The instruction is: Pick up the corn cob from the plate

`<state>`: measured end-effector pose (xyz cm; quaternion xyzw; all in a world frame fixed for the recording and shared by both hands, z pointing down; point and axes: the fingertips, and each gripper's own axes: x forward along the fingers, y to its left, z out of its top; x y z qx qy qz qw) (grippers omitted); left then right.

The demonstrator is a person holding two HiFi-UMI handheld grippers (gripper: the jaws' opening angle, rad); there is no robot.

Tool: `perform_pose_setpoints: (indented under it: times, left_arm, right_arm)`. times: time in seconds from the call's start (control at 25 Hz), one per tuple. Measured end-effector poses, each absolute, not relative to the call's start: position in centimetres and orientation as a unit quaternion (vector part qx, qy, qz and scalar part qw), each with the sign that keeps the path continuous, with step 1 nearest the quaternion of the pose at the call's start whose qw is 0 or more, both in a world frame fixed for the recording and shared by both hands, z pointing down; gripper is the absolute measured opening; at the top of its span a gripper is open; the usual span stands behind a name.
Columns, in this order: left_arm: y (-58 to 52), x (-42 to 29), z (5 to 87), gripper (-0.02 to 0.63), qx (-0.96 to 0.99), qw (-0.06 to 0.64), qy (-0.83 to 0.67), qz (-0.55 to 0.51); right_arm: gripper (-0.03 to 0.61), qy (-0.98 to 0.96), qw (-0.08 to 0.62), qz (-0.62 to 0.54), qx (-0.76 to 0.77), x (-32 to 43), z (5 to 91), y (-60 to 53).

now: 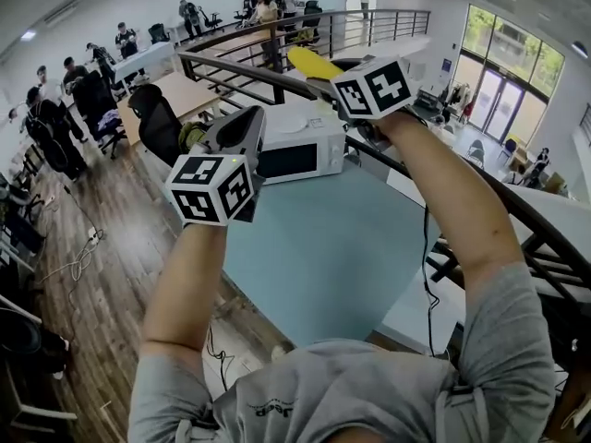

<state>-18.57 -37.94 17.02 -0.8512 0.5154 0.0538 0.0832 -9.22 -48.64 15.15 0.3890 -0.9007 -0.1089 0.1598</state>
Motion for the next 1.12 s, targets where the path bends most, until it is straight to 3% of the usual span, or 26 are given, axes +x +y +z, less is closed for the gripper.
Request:
perform_pose_setpoints:
  times: [0.48,1.12]
  left_arm:
    - [-28.6,-9.5,19.4,0.018,-0.833,0.064,0.548,0.036]
    - [-23.9,-6.4,24.5,0.018,-0.824,0.034,0.565,-0.001]
  right_arm:
    - [0.253,-0.918,0.161,-0.132,0.338,-0.1,15.7,-39.7]
    - [0.253,-0.947,0.153,-0.116,0.258,3.3,22.5,-33.8]
